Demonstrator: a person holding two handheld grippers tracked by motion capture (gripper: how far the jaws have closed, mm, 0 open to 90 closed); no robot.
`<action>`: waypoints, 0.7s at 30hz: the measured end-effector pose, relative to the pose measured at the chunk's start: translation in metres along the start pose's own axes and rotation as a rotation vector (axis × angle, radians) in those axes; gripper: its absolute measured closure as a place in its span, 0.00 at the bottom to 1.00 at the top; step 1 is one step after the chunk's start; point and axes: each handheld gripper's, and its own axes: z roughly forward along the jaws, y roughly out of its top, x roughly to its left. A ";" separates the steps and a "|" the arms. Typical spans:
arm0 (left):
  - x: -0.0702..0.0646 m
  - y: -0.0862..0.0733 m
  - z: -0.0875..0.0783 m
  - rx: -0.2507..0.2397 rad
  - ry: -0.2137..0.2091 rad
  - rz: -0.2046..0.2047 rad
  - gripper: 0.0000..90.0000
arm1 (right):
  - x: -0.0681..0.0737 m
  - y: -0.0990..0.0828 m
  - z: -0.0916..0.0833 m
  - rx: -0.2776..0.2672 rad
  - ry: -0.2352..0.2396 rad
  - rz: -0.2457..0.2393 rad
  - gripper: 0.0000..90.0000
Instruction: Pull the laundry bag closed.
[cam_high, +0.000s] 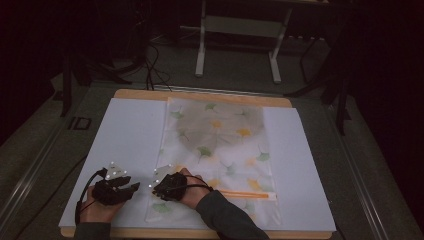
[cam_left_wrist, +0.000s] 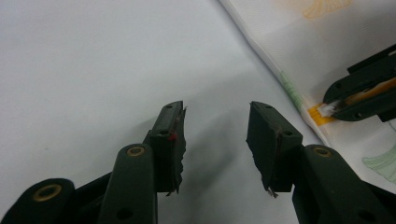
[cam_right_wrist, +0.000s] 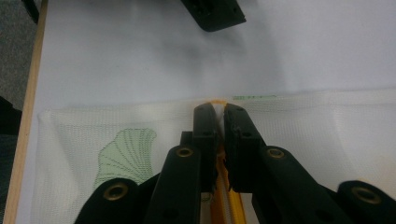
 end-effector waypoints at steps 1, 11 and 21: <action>-0.001 0.000 0.000 0.001 -0.002 0.003 0.63 | 0.000 0.000 -0.001 -0.001 0.001 0.001 0.93; -0.010 0.000 -0.001 0.023 -0.065 0.018 0.62 | 0.000 -0.001 -0.006 -0.006 0.002 -0.003 0.93; -0.020 0.000 -0.005 0.023 -0.137 0.035 0.59 | 0.001 -0.002 -0.008 -0.012 -0.002 -0.002 0.93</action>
